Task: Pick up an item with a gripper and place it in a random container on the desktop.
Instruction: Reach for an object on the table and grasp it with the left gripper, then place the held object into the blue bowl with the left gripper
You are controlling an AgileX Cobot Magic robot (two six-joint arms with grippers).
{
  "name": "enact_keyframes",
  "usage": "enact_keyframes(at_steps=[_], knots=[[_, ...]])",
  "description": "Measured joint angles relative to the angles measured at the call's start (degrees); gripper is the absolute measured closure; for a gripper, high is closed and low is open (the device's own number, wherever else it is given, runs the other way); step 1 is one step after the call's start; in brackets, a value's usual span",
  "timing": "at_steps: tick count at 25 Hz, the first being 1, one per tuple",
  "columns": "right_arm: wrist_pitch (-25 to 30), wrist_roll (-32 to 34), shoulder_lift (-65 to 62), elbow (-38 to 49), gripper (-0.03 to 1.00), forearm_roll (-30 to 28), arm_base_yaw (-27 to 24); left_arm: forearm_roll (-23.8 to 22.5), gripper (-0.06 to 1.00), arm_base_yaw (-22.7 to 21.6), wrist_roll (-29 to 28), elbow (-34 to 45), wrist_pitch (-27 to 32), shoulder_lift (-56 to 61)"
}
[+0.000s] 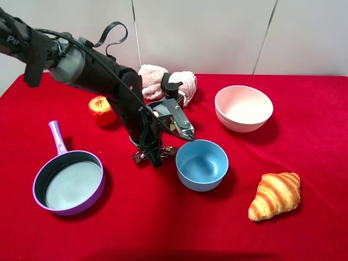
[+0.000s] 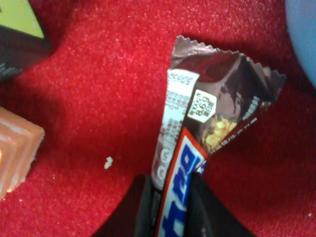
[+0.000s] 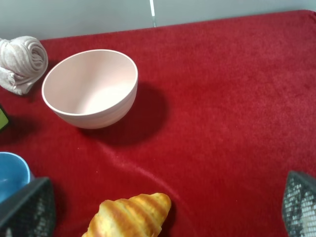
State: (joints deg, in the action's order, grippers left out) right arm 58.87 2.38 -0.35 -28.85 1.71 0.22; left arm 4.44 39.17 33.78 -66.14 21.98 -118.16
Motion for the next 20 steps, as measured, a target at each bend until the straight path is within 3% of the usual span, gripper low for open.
enact_keyframes(at_steps=[11, 20], knots=[[0.0, 0.0, 0.0, 0.0, 0.28, 0.0, 0.0, 0.0, 0.8, 0.0, 0.0, 0.0, 1.3, 3.2], [0.0, 0.0, 0.0, 0.0, 0.28, 0.0, 0.0, 0.0, 0.8, 0.0, -0.7, 0.0, 6.1, 6.6]])
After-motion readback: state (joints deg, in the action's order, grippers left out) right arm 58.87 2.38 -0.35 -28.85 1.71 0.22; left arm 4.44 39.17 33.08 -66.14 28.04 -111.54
